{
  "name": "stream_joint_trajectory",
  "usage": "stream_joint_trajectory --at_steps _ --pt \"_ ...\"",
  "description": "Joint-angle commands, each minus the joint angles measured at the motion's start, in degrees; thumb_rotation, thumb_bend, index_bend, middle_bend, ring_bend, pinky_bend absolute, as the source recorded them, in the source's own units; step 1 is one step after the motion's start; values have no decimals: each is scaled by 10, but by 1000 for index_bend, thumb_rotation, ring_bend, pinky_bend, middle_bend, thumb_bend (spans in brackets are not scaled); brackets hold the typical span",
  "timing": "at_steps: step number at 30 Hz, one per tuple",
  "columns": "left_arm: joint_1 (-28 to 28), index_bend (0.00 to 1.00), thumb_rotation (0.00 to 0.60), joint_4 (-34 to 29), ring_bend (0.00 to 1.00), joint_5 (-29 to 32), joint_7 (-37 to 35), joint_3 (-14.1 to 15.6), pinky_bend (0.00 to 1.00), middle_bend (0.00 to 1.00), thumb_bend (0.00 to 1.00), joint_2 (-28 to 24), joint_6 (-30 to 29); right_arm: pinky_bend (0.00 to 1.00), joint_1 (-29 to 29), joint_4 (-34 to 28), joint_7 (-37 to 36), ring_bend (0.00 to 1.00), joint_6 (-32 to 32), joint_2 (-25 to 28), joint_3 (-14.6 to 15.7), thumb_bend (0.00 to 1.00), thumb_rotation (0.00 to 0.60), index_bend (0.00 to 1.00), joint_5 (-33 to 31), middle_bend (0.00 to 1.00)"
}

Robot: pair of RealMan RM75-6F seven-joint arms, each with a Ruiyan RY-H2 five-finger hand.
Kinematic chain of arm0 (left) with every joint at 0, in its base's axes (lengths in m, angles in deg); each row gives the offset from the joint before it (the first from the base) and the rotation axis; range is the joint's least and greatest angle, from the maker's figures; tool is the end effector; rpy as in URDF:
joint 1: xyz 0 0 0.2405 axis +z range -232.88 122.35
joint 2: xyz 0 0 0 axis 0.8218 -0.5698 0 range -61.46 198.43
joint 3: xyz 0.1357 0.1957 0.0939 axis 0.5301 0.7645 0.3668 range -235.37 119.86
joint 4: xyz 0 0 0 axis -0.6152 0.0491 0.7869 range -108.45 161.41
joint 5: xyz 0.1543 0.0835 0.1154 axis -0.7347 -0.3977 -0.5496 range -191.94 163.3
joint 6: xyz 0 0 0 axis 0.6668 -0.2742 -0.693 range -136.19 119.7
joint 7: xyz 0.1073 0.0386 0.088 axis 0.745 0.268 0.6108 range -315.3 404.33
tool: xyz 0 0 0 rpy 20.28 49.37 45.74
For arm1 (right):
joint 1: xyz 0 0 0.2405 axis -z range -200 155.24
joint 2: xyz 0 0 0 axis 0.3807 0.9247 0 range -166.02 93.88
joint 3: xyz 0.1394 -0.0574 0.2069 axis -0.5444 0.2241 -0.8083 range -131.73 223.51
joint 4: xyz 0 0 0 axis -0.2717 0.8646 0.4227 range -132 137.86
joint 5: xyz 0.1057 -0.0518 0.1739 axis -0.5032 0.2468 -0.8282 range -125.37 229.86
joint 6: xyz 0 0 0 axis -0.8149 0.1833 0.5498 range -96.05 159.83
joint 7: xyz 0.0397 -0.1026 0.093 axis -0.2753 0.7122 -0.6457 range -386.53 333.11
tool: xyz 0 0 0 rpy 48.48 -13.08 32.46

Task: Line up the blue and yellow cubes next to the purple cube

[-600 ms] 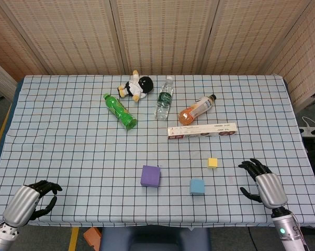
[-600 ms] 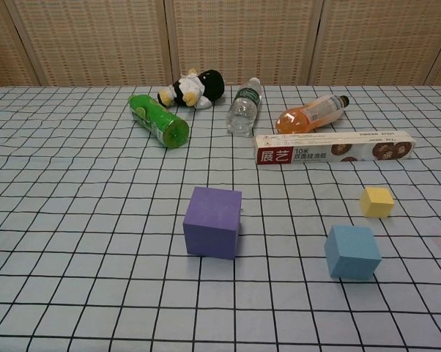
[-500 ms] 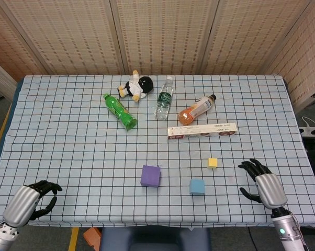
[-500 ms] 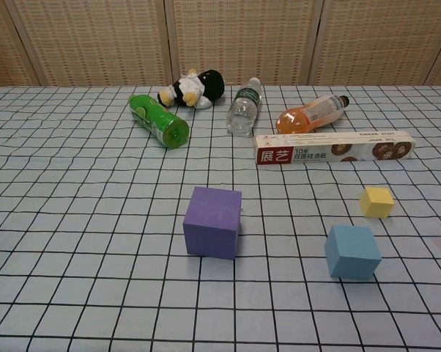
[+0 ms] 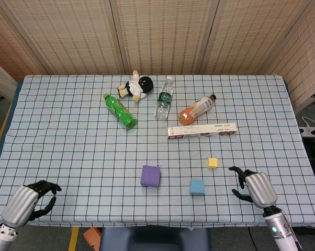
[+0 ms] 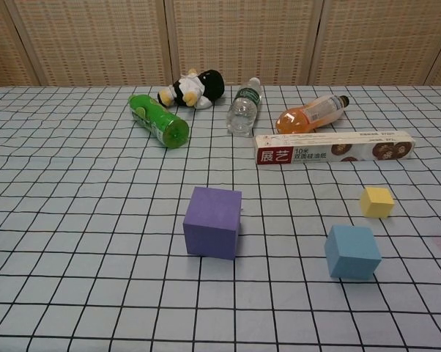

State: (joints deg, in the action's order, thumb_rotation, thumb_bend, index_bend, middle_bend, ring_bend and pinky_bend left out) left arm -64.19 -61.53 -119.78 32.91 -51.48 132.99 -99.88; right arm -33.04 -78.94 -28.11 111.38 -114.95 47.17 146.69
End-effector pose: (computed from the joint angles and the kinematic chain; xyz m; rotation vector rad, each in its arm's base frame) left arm -0.2765 0.1601 0.1377 -1.7137 -0.9005 -1.1955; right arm -0.2887 -0.1927 0.0602 1.6519 -0.9676 1.0148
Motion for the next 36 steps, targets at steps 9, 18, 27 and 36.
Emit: stream_joint_trajectory --at_steps 9,18,27,36 --pt "-2 426 600 -6 429 17 -4 0 650 498 486 -5 17 972 -99 -113 69 770 -211 10 -37 0 600 309 -126 925" --pt "-3 435 600 -9 429 21 1 1 649 500 485 -8 27 972 -153 -193 54 771 -318 42 -56 0 600 279 -218 925" --pt "-2 440 600 -9 429 20 -5 0 648 505 484 -10 22 972 -169 -186 82 771 -319 23 -46 0 600 272 -245 925" --pt "-2 445 600 -10 429 19 -7 0 648 508 486 -10 22 972 -180 -161 103 772 -314 -9 -43 0 600 281 -271 927"
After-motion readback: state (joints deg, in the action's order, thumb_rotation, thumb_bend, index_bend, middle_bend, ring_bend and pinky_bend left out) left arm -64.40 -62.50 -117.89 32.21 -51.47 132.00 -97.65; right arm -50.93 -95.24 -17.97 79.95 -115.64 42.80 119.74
